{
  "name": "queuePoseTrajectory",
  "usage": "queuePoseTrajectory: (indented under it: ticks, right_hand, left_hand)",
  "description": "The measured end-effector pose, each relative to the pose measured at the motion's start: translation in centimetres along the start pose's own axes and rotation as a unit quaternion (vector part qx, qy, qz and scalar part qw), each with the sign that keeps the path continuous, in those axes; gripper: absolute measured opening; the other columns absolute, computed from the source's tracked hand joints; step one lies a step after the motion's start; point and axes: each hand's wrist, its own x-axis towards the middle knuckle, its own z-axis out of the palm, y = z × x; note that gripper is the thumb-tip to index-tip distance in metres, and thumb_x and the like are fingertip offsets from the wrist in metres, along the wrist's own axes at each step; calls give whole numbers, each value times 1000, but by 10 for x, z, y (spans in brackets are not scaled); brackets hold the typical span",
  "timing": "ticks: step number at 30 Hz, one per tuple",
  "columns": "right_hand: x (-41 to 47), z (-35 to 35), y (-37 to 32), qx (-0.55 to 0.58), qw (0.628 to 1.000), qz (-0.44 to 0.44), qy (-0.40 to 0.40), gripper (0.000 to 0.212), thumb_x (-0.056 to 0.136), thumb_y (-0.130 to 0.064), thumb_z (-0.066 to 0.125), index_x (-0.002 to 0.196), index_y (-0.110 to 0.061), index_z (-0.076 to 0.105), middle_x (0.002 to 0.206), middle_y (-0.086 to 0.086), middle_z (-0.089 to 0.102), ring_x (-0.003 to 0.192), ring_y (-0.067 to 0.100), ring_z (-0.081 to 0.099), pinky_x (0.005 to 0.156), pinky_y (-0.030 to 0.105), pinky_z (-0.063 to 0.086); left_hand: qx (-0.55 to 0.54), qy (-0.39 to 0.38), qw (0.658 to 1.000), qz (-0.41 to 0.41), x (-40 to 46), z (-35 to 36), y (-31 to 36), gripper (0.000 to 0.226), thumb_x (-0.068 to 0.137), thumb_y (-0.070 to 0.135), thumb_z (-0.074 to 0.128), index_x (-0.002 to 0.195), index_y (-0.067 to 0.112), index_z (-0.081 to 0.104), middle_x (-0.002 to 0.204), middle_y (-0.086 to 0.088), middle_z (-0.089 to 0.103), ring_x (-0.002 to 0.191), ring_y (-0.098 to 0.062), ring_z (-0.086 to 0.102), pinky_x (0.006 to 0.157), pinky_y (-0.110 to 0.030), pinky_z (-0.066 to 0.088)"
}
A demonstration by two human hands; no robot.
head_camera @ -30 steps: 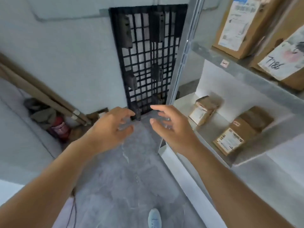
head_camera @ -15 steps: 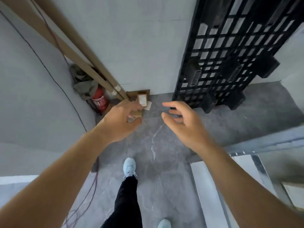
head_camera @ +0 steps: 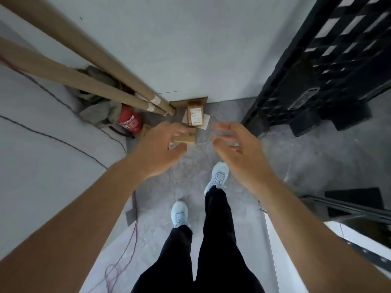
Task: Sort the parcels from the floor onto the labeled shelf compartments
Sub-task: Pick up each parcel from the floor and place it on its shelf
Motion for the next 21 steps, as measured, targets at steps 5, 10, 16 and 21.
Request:
queuePoseTrajectory:
  ticks: [5,10,16,21]
  right_hand:
    - [112,13,60,21,999,47,-9,24,100,-32,65,123,-32,63,129,-11,63,114,-4,60,81,6,46]
    - [209,34,128,47,994,100,-23,24,100,-27,62,124,-29,63,125,-12,63,101,-16,58,73,4,45]
    - [300,67,210,17,991,132,-15,24,99,-28,63,123,-27,66,124,-12,65,99,-14,59,76,3,47]
    - [370,113,305,-21,988,151,-6,25,99,-31,63,123,-28,63,125,-10,64,101,-9,60,77,8,47]
  left_hand:
    - [-8,-7,998,-67,104,16,-36,42,99,28,65,140,25,58,131,2,60,109,-9,63,92,-27,52]
    - [-12,-46,991,-125,203,55,-78,40,100,28,62,139,26,57,128,0,60,107,-14,64,96,-38,56]
    - [-24,-68,983,-169,311,102,-146,39,100,26,59,140,25,56,128,0,60,111,-19,62,99,-44,56]
    - [-32,-70,982,-175,390,165,-226,38,102,21,59,140,21,56,123,1,60,111,-17,59,85,-29,51]
